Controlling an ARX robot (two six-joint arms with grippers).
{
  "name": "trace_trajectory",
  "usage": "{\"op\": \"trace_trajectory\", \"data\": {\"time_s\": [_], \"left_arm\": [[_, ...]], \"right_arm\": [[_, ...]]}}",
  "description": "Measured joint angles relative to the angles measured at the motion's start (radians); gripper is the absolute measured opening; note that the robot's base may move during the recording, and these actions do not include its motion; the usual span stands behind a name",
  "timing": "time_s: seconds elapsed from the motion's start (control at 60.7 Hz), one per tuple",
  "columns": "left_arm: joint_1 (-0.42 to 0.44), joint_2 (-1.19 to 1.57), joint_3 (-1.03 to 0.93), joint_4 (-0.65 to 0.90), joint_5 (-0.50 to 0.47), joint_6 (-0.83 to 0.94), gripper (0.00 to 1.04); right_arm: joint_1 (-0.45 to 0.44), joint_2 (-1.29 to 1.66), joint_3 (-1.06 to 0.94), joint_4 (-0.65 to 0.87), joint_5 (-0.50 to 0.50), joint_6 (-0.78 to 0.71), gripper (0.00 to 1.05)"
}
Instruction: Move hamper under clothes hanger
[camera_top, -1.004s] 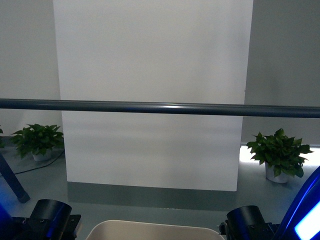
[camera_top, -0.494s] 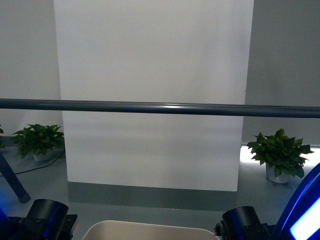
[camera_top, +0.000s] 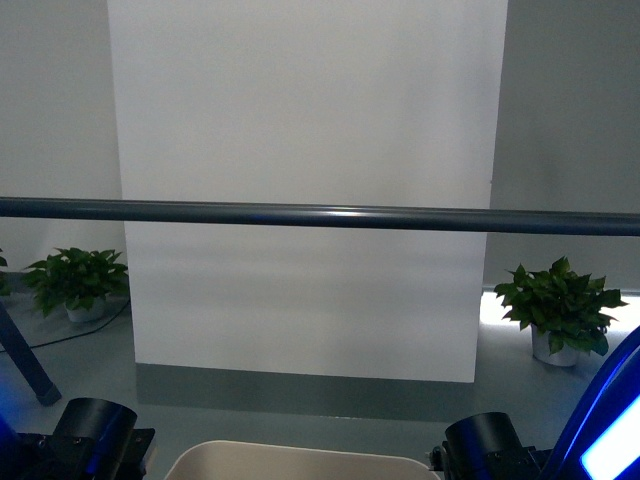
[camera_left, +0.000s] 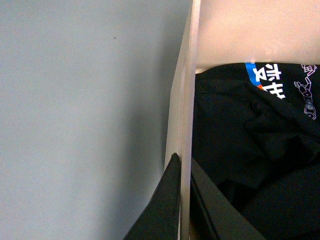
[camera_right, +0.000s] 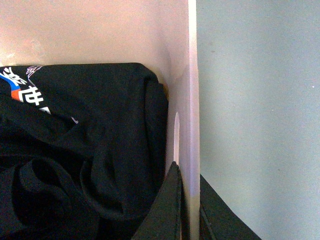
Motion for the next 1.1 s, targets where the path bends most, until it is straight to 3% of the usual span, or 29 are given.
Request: {"op": "trace_trajectory", "data": {"time_s": [0.148, 0.23, 0.412, 0.445, 0.823, 0.873, 1.103], "left_arm": [[0.000, 0.000, 0.000, 0.000, 0.000, -0.001, 0.05], [0.000, 0.000, 0.000, 0.000, -0.003, -0.001, 0.14], [0.003, -0.011, 0.003, 0.000, -0.008, -0.001, 0.37], [0.003, -0.013, 0.004, 0.000, -0.008, -0.001, 0.46], [0.004, -0.013, 0.004, 0.000, -0.008, 0.000, 1.00], [0.004, -0.013, 0.004, 0.000, -0.008, -0.001, 0.98], [0.004, -0.014, 0.004, 0.000, -0.008, -0.001, 0.98]], "right_arm": [[0.000, 0.000, 0.000, 0.000, 0.000, 0.000, 0.03], [0.000, 0.000, 0.000, 0.000, 0.000, -0.003, 0.07], [-0.002, -0.003, 0.000, 0.000, 0.012, -0.014, 0.30], [-0.003, -0.003, 0.000, 0.000, 0.011, -0.015, 0.39], [-0.006, -0.003, 0.000, 0.000, 0.011, -0.016, 0.94], [-0.006, -0.003, 0.000, 0.000, 0.011, -0.016, 0.98], [-0.006, -0.003, 0.000, 0.000, 0.012, -0.016, 0.97]]}}
